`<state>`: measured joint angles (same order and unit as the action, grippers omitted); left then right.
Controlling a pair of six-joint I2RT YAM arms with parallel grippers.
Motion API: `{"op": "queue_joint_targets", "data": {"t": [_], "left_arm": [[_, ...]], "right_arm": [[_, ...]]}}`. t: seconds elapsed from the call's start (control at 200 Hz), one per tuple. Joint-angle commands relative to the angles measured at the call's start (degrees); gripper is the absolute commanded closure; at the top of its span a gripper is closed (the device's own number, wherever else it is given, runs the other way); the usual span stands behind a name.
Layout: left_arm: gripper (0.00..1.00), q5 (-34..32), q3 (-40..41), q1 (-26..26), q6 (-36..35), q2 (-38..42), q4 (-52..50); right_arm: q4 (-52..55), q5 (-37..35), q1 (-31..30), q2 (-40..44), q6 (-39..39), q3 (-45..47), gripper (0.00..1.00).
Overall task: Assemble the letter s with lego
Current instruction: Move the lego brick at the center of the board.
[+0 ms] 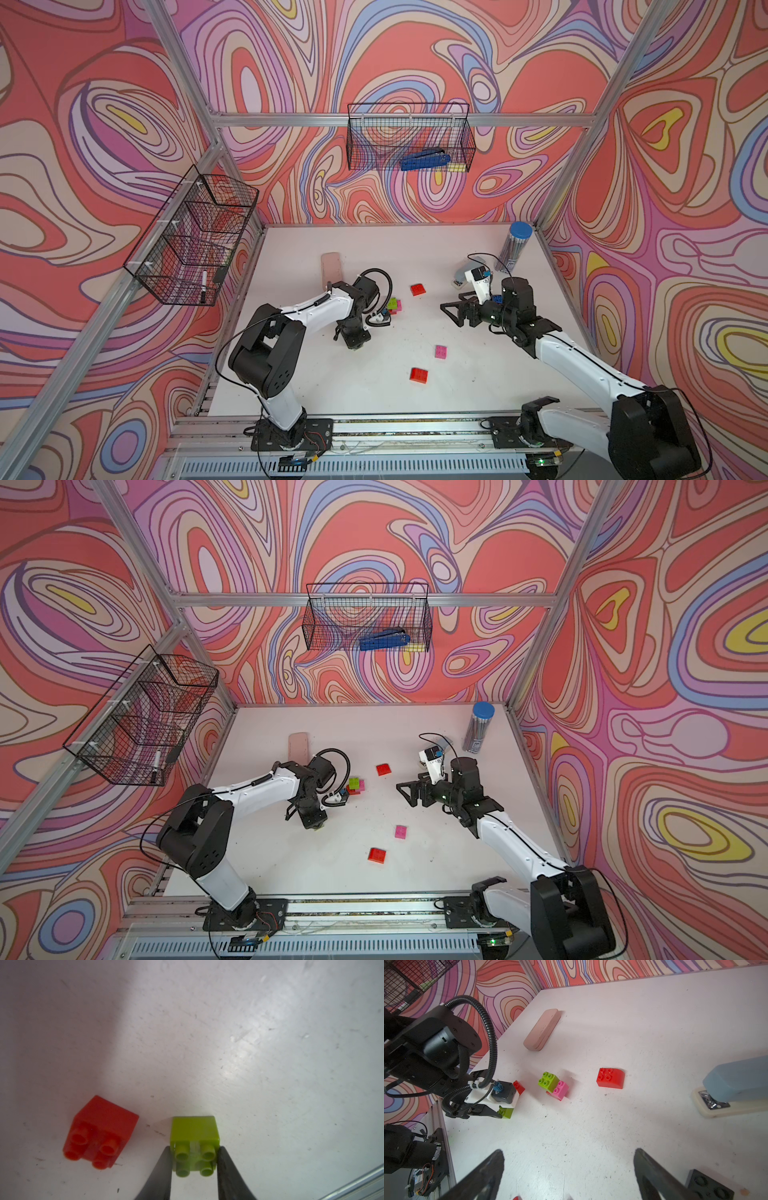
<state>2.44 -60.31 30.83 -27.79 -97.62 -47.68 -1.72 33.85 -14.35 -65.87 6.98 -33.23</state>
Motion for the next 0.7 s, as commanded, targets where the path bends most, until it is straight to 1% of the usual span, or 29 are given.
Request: {"op": "queue_joint_targets", "data": {"t": [0.0, 0.14, 0.235, 0.321, 0.541, 0.691], "left_arm": [[0.64, -0.9, 1.1, 0.3, 0.5, 0.5, 0.0], [0.63, -0.2, 1.3, 0.4, 1.0, 1.0, 0.4], [0.69, -0.3, 1.3, 0.6, 1.0, 0.8, 0.2], [0.71, -0.4, 0.9, 0.6, 1.0, 1.4, 0.2], [0.72, 1.8, -1.1, 0.8, 1.3, 2.4, 0.0], [0.73, 2.0, -2.7, 2.1, 1.5, 1.0, 0.0]], "right_arm": [[0.2, -0.8, -0.3, 1.3, -0.6, 0.9, 0.02], [0.1, -0.8, -0.3, 1.4, -0.5, 1.0, 0.02], [0.1, -0.9, -0.3, 1.4, -0.5, 0.9, 0.01], [0.1, -0.9, -0.3, 1.5, -0.5, 0.9, 0.02], [0.3, -1.3, -0.3, 1.9, -0.6, 0.9, 0.01], [0.4, -1.4, -0.3, 1.9, -0.7, 0.8, 0.02]]}}
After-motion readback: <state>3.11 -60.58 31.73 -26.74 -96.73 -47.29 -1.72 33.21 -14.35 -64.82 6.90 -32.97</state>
